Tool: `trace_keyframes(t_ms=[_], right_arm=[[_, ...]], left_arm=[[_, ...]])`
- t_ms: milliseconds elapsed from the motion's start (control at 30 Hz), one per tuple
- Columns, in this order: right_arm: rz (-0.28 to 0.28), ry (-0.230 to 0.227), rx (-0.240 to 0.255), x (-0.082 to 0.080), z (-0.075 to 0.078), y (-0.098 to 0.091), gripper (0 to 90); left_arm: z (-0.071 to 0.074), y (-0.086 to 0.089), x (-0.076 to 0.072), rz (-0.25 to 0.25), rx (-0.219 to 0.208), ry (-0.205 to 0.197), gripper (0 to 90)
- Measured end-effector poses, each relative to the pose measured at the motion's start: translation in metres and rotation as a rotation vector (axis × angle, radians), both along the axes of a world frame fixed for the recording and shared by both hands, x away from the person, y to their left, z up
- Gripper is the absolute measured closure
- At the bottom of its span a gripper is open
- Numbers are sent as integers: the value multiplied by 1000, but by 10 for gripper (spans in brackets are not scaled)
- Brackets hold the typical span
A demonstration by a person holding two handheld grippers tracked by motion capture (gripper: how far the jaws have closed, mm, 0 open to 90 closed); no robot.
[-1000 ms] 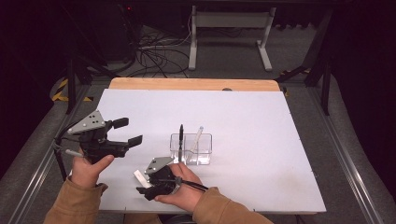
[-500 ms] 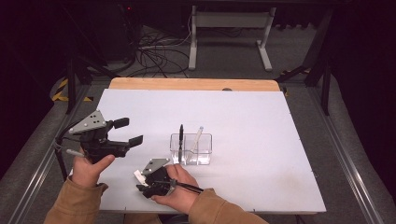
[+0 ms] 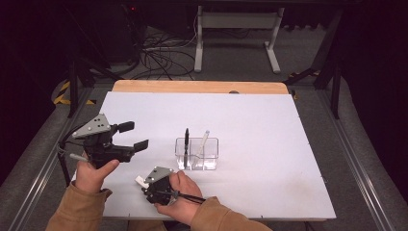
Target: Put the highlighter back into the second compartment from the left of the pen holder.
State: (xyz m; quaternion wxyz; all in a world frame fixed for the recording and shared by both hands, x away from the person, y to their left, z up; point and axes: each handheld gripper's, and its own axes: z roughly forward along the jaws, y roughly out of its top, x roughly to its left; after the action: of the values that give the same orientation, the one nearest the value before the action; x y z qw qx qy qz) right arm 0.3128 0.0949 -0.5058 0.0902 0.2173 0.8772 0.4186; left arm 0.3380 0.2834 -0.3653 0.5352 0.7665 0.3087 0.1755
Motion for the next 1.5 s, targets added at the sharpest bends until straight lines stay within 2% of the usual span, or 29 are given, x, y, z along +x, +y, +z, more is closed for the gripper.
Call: trace_keyframes(t_ms=[167,333,400,567,700,1000,1500], right_arm=[[-2,10,3,1,0,0,686],[15,72,18,8,3,-3,690],[24,82,10,9,5,-5,691],[43,59,47,9,20,-16,691],[33,46,79,11,36,-30,691],[12,34,102,17,53,-50,691],[6,-9,131,16,84,-81,690]], left_arm=[[0,0,0,0,2,1,157],[0,1,0,-2,4,-4,157],[0,0,-1,-2,-6,6,158],[1,2,-1,3,0,-9,158],[1,2,-1,4,-3,-6,158],[1,2,-1,6,-11,2,158],[2,4,-1,17,-14,-5,160]])
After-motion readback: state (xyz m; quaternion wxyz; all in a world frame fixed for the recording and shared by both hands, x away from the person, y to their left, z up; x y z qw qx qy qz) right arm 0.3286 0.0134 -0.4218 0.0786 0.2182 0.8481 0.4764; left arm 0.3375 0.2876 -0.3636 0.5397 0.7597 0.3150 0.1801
